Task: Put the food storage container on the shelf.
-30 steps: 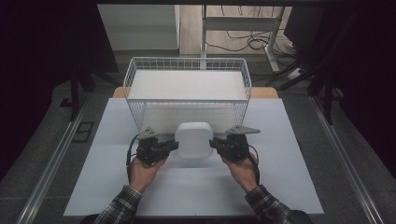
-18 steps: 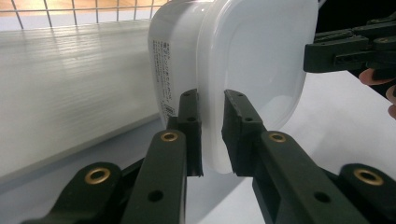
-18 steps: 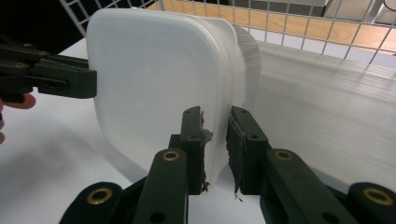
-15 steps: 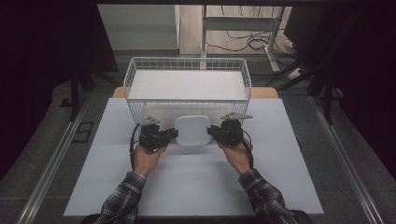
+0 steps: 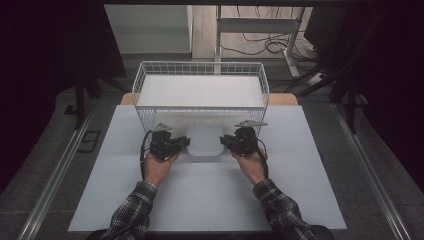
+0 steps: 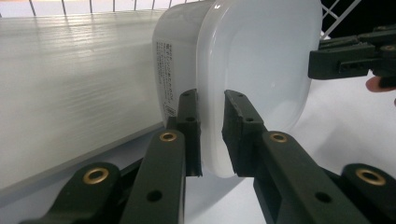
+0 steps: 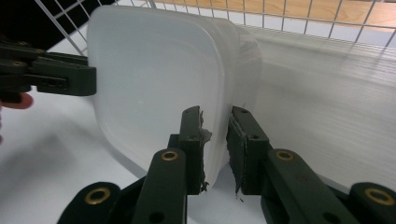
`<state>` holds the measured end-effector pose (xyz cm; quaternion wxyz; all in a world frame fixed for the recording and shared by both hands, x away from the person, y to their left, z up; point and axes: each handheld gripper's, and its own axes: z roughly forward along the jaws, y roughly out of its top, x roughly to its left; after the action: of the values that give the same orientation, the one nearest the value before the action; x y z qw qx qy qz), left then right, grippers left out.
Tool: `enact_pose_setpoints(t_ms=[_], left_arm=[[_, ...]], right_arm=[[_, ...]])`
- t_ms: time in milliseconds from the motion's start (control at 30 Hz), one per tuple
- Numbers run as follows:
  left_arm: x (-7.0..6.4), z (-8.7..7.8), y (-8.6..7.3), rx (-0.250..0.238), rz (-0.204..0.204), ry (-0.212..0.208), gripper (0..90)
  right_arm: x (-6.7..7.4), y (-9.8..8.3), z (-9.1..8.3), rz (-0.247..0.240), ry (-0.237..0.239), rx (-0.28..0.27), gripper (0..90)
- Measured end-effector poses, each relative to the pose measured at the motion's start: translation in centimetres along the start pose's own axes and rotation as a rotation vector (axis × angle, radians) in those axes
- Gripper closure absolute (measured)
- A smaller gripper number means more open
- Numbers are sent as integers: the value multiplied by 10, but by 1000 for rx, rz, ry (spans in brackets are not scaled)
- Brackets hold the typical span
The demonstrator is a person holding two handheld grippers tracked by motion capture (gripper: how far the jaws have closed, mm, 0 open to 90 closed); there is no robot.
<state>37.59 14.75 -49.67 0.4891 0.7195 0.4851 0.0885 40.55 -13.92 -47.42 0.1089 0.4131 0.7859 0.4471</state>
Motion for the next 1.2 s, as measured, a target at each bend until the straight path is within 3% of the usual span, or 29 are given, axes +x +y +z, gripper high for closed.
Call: enact_pose_setpoints(t_ms=[200, 233, 400, 533, 833, 967, 1133, 1200], left_arm=[[3, 3, 2, 0, 8, -7, 738], [2, 6, 2, -1, 23, 9, 721], [3, 9, 5, -7, 24, 14, 699], [2, 12, 12, -30, 51, 70, 654], [9, 20, 19, -74, 52, 125, 542], [8, 19, 21, -90, 64, 142, 518], [6, 13, 21, -96, 67, 123, 474], [4, 10, 19, -113, 54, 96, 405]], right_arm=[[-1, 3, 3, -21, -2, -5, 721], [0, 4, 6, -35, -18, -2, 701], [-3, 7, 9, -33, -17, -5, 671], [-3, 10, 13, -59, -48, -21, 636], [-9, 18, 22, -30, -91, -62, 596], [-9, 21, 24, -50, -99, -64, 599], [-9, 21, 19, -51, -76, -67, 621], [-8, 21, 15, -54, -61, -70, 648]])
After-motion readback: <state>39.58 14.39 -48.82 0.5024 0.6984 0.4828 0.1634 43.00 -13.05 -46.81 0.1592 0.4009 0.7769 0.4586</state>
